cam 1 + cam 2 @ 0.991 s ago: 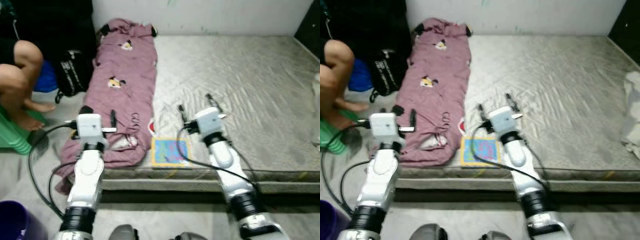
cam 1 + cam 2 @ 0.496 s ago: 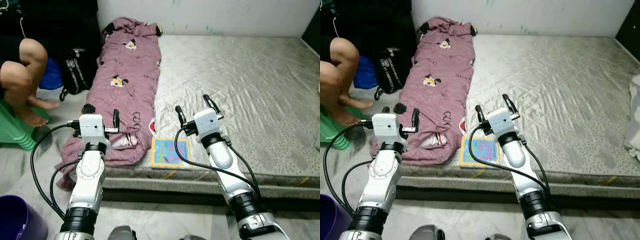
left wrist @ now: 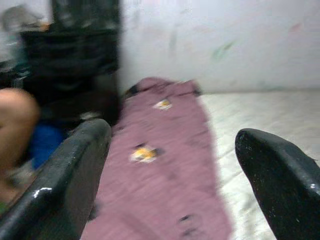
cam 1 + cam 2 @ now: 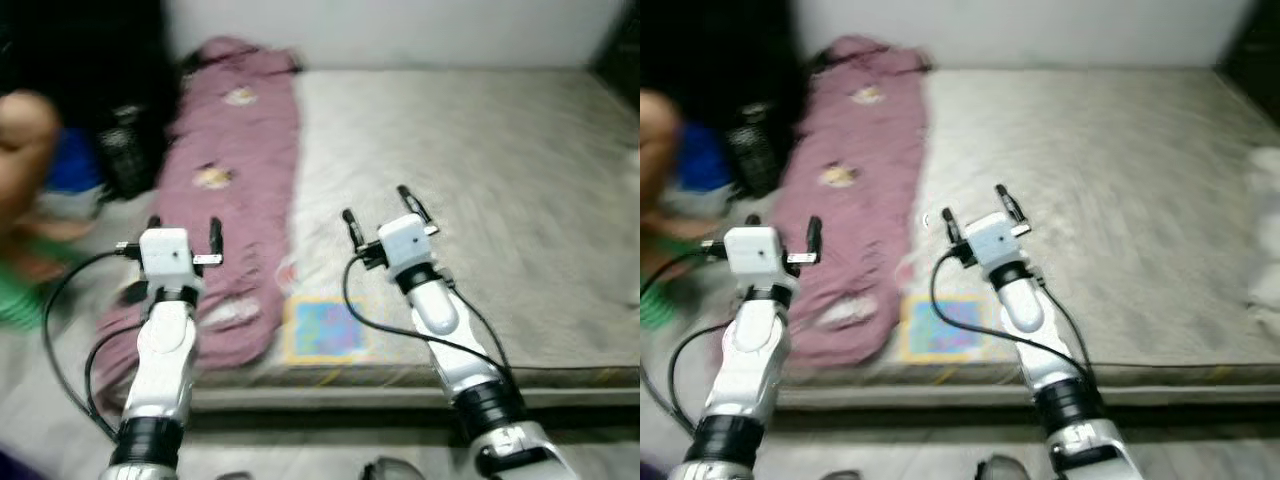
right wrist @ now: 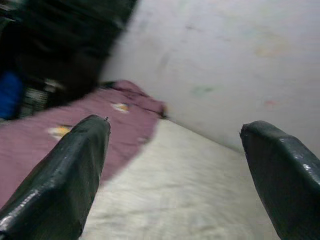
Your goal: Clean up the room
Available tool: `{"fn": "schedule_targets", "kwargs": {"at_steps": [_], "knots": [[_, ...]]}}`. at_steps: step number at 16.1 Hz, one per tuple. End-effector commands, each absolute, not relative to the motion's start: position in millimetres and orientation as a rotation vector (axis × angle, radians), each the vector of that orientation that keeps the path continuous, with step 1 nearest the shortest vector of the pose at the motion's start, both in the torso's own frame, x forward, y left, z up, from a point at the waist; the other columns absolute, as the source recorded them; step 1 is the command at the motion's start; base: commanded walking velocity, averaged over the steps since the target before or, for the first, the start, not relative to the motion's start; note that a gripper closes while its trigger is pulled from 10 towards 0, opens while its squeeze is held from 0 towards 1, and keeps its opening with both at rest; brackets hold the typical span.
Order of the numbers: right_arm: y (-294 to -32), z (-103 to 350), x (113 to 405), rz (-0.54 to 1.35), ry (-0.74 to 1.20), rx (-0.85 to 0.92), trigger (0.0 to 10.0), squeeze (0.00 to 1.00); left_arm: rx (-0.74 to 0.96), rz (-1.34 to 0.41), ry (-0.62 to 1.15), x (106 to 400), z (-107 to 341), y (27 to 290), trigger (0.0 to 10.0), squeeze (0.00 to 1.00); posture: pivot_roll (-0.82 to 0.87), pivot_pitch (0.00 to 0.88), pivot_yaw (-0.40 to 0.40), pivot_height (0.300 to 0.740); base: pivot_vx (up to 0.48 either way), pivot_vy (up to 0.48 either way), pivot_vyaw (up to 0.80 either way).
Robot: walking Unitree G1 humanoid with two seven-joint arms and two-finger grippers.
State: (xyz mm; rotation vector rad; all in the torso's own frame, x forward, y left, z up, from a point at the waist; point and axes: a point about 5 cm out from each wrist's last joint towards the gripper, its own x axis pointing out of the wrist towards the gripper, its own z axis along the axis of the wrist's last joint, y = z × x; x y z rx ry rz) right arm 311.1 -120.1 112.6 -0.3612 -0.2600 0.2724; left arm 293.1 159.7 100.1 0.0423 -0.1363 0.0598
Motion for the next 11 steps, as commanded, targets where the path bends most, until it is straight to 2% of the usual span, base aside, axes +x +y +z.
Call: {"fn": "schedule_targets", "kwargs": {"at_steps": [1,8,11], "knots": [[-117.4,116.7,312.5,0.272,-0.278,-0.349,10.0,0.0,0.061,0.053,-0.135,291.7,100.2,163.8,10.0,0.0,0.04,0.0,0.019,0.74,0.345,0.0,0.0],[-117.8,117.0,312.2,0.271,-0.283,-0.359,10.0,0.0,0.045,0.084,-0.099,293.1,96.2,160.9,10.0,0.0,0.04,0.0,0.022,0.74,0.0,0.0,0.0],[-117.8,117.5,311.8,0.269,-0.285,-0.366,10.0,0.0,0.047,0.081,-0.098,292.9,96.5,160.7,10.0,0.0,0.04,0.0,0.021,0.74,0.0,-0.08,0.55]]}}
